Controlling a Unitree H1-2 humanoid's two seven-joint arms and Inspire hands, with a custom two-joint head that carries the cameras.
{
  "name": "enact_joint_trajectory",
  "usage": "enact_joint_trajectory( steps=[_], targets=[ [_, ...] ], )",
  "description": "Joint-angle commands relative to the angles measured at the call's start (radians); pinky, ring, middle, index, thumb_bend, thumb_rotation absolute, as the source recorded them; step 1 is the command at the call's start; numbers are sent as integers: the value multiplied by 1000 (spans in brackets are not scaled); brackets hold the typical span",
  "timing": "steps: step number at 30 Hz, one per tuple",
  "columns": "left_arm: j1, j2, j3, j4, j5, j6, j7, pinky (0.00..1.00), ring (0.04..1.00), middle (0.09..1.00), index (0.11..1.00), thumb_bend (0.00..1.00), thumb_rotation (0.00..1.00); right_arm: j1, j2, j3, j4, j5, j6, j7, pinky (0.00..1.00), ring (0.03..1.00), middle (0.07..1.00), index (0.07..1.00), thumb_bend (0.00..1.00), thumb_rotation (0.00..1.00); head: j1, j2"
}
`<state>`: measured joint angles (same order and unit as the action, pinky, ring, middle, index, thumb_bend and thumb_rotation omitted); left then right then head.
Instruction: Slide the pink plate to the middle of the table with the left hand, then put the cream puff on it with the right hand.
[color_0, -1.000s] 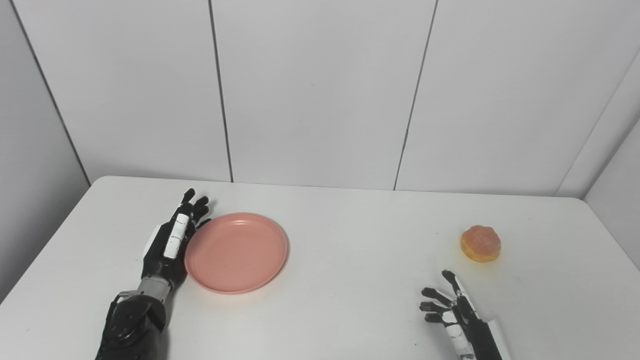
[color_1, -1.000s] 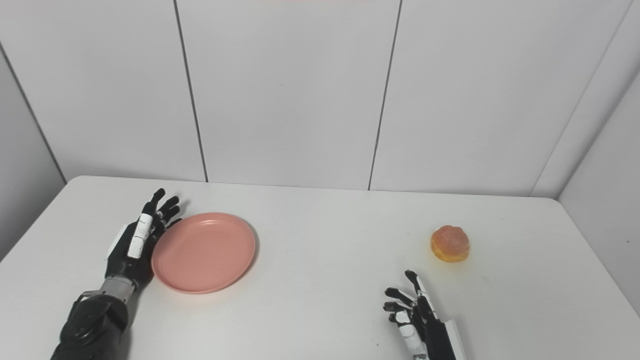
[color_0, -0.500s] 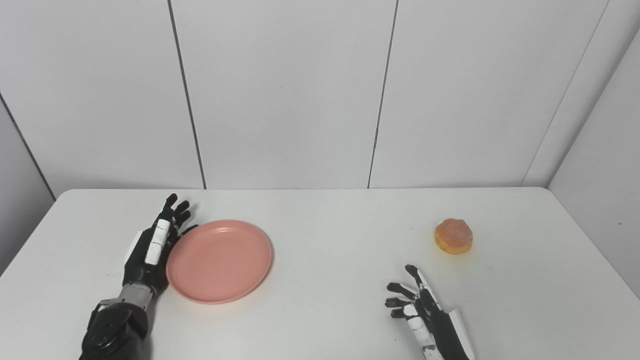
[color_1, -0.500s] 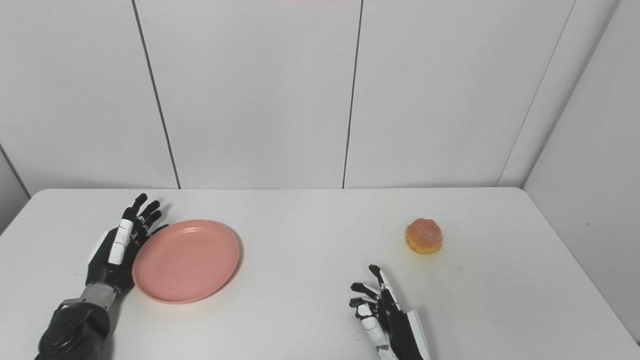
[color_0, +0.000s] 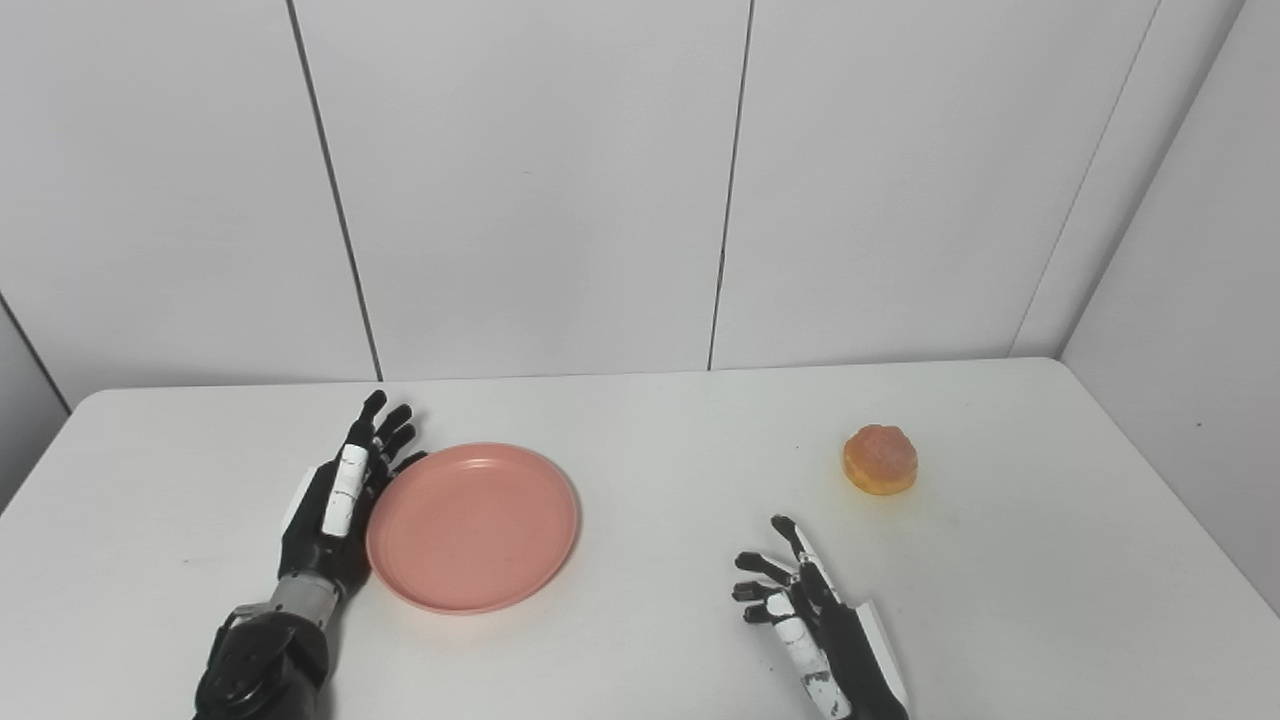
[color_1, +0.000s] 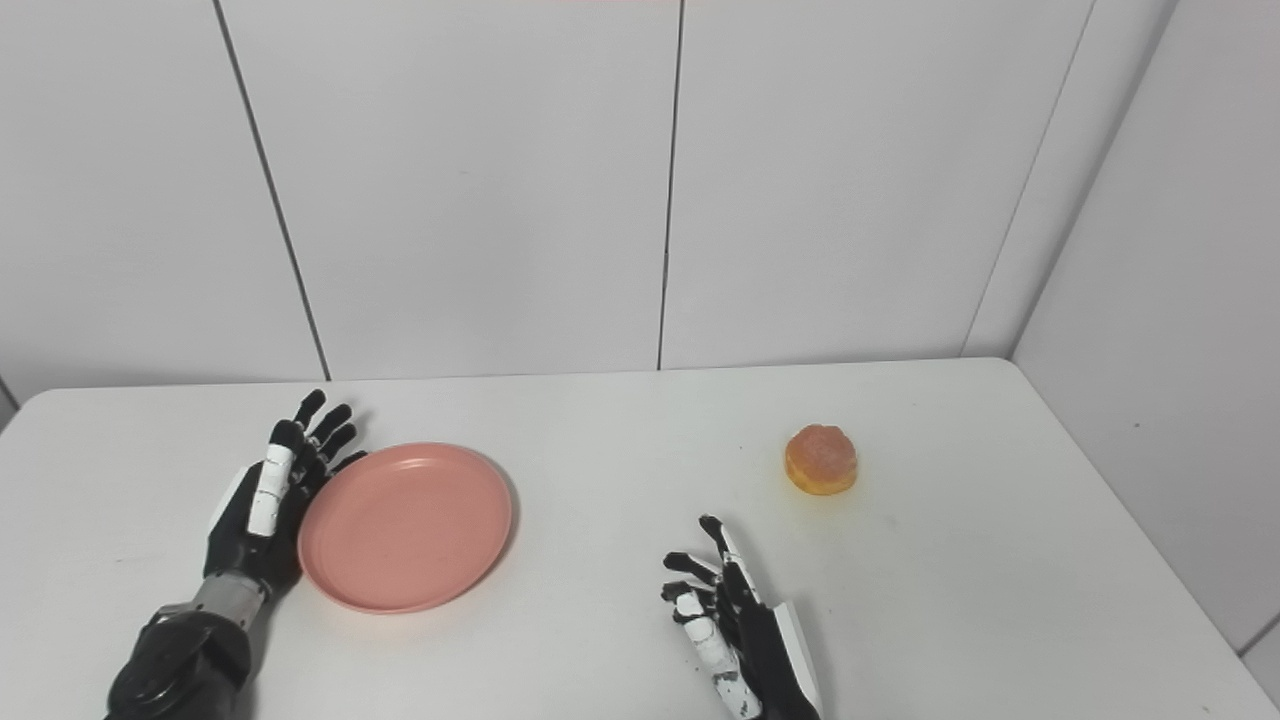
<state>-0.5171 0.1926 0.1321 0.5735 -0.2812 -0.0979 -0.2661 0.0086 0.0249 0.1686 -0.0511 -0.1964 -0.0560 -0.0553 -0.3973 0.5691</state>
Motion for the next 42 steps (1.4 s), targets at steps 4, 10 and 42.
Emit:
enact_joint_trajectory(
  steps=[4, 10, 42],
  targets=[
    [15, -26, -20, -38, 18, 56, 22, 870, 967, 959, 1000, 880, 825, 5, 25, 37, 13, -17, 70, 34, 643, 707, 785, 949, 887, 1000, 0, 3],
    [33, -59, -23, -100, 10, 101, 40, 909, 958, 919, 1000, 874, 825, 3, 31, 39, 9, -20, 73, 35, 643, 706, 786, 948, 889, 1000, -6, 6],
    [78, -112, -50, -209, 65, 179, 111, 820, 910, 887, 965, 939, 831, -12, 63, 59, 29, -121, 52, -27, 670, 830, 877, 921, 799, 1000, -120, -6]
  ],
)
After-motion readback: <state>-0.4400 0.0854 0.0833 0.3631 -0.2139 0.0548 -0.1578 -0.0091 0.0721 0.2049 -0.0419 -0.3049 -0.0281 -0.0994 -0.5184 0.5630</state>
